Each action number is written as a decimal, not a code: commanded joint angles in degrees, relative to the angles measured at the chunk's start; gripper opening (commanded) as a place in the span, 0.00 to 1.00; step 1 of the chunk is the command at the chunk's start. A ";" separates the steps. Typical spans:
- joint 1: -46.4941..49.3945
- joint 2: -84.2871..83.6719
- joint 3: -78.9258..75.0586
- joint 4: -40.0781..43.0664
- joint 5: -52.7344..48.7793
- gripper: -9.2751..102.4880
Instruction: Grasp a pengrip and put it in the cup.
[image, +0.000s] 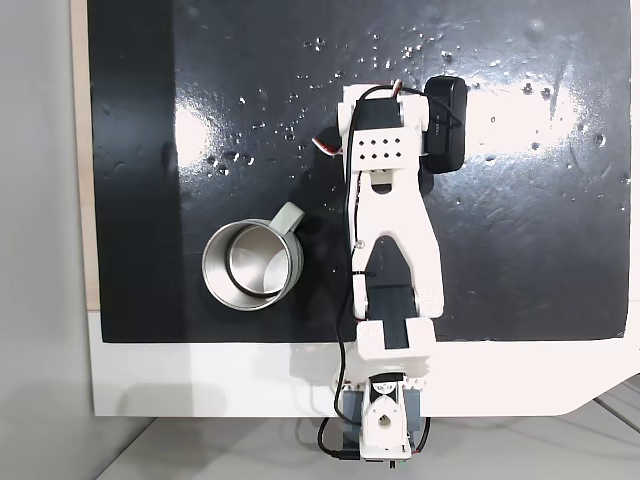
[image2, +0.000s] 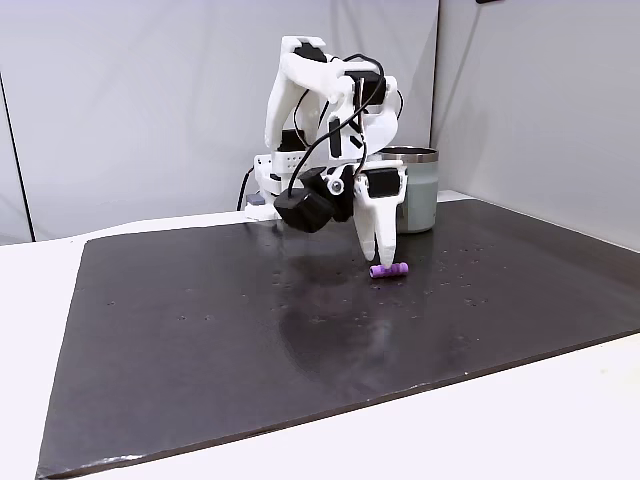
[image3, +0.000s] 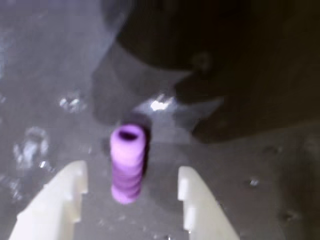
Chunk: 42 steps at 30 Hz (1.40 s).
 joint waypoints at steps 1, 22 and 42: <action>-1.05 -1.14 -5.71 3.43 0.53 0.29; 1.49 -9.32 -15.29 7.03 1.85 0.11; -5.54 1.93 -26.63 27.07 1.85 0.08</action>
